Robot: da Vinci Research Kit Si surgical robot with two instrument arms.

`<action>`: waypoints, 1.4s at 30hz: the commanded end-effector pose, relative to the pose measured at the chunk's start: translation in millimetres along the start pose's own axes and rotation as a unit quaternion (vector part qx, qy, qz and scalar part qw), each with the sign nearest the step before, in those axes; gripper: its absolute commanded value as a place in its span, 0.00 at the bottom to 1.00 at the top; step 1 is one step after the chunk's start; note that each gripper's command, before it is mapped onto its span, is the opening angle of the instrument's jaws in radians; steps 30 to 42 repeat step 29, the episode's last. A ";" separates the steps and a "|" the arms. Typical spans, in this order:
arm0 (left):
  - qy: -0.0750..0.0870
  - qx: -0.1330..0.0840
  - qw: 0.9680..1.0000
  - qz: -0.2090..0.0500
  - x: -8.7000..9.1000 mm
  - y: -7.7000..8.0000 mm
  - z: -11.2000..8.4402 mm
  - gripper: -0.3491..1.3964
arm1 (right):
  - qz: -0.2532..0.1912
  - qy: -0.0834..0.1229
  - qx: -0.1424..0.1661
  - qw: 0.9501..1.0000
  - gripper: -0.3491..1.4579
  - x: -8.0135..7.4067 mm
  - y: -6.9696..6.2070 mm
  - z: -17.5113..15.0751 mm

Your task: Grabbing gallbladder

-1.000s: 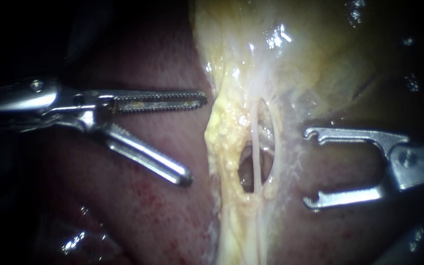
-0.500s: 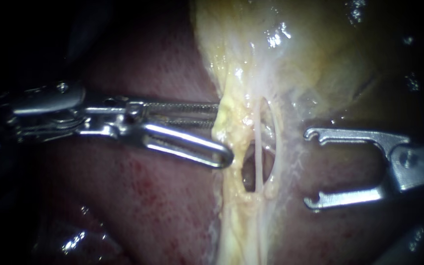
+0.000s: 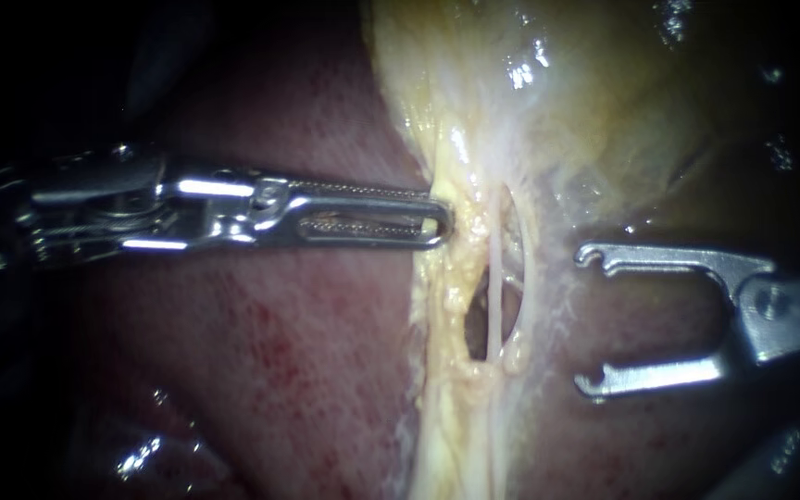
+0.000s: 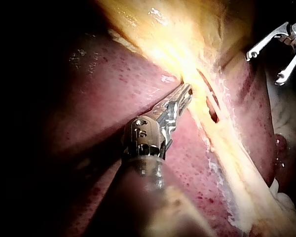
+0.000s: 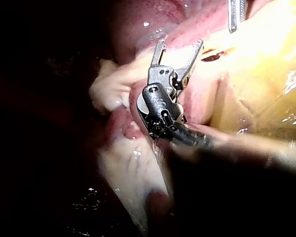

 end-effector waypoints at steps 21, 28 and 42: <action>0.010 -0.005 1.000 0.000 0.2 -0.1 -0.4 0.00 | 0.005 0.000 0.000 1.000 0.52 0.0 -0.1 0.0; 0.010 -0.005 1.000 0.000 0.2 -0.1 -0.5 0.00 | 0.005 0.000 0.000 1.000 0.52 0.0 -0.1 0.0; 0.010 -0.005 1.000 0.000 0.2 -0.1 -0.5 0.00 | 0.005 0.000 0.000 1.000 0.52 0.0 -0.1 0.0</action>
